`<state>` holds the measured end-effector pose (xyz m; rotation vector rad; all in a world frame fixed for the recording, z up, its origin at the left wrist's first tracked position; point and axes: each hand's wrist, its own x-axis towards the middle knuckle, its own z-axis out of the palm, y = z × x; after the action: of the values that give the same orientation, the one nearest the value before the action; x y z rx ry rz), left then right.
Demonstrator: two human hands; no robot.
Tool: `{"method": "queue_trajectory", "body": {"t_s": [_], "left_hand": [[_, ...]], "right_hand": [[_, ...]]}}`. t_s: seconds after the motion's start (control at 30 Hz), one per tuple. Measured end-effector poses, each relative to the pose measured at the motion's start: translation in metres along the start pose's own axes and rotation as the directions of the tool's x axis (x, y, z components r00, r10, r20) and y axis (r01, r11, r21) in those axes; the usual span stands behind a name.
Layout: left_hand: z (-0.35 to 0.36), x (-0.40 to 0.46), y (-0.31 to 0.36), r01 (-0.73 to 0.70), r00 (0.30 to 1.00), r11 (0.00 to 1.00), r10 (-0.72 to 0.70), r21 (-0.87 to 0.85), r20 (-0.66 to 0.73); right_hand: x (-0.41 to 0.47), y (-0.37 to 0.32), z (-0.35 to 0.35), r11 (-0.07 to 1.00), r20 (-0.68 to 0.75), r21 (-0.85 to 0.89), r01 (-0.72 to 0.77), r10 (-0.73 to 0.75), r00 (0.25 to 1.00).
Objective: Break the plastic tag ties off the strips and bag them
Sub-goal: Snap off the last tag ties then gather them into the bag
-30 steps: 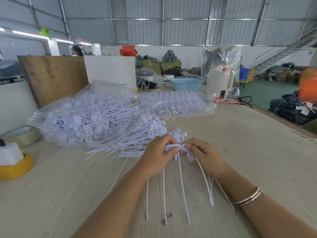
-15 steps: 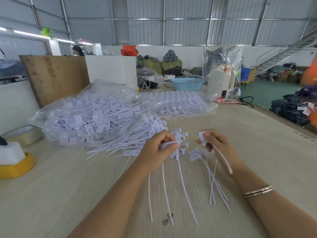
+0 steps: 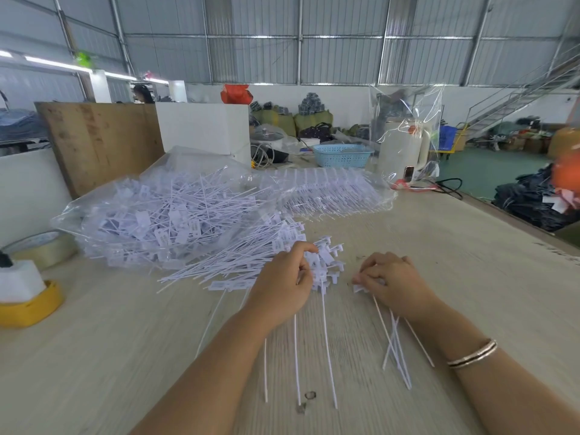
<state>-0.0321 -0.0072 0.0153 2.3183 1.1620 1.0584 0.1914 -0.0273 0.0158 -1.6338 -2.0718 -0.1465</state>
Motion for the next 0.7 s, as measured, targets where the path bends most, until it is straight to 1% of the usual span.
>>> {"method": "queue_trajectory", "body": {"t_s": [0.07, 0.1, 0.13, 0.2, 0.3, 0.4, 0.43, 0.5, 0.57, 0.63, 0.7], "left_hand": [[0.002, 0.0, 0.0, 0.001, 1.0, 1.0, -0.001, 0.012, -0.003], [0.003, 0.0, 0.001, 0.0, 1.0, 1.0, 0.0, 0.016, -0.003], [0.005, 0.0, 0.003, -0.002, 1.0, 1.0, 0.002, 0.018, -0.001], [0.009, 0.0, 0.006, -0.006, 1.0, 1.0, 0.006, 0.018, 0.001], [0.014, 0.0, 0.007, 0.026, 1.0, 1.0, -0.026, -0.004, 0.017], [0.013, -0.001, 0.01, 0.047, 0.998, 0.998, -0.045, -0.044, 0.048], [0.011, -0.001, 0.01, 0.042, 0.998, 0.999, -0.041, -0.024, 0.043], [0.006, 0.001, 0.009, 0.041, 0.999, 0.996, -0.042, 0.08, 0.015], [0.002, 0.001, 0.007, 0.026, 0.999, 0.984, -0.03, 0.177, 0.02], [0.002, -0.001, 0.008, 0.006, 0.999, 0.978, -0.017, 0.209, 0.051], [0.002, -0.001, 0.009, 0.024, 0.998, 0.981, -0.035, 0.194, 0.057]], "right_hand": [[-0.002, -0.006, -0.001, 0.997, -0.141, 0.07, 0.026, -0.016, 0.99], [-0.003, -0.012, 0.0, 0.992, -0.183, 0.106, 0.072, -0.052, 0.982], [-0.004, -0.021, 0.0, 0.983, -0.189, 0.14, 0.118, -0.091, 0.978], [-0.005, -0.038, 0.004, 0.961, -0.143, 0.209, 0.181, -0.153, 0.978], [-0.005, -0.051, 0.009, 0.931, -0.059, 0.3, 0.209, -0.201, 0.978], [-0.005, -0.048, 0.011, 0.915, -0.045, 0.368, 0.164, -0.159, 0.986], [-0.005, -0.045, 0.01, 0.913, -0.051, 0.382, 0.141, -0.131, 0.99], [-0.005, -0.04, 0.009, 0.908, -0.082, 0.403, 0.115, -0.089, 0.993], [-0.005, -0.037, 0.007, 0.903, -0.107, 0.418, 0.1, -0.061, 0.992], [-0.005, -0.036, 0.006, 0.914, -0.104, 0.39, 0.114, -0.079, 0.991], [-0.006, -0.039, 0.006, 0.927, -0.078, 0.354, 0.125, -0.104, 0.992]]}}
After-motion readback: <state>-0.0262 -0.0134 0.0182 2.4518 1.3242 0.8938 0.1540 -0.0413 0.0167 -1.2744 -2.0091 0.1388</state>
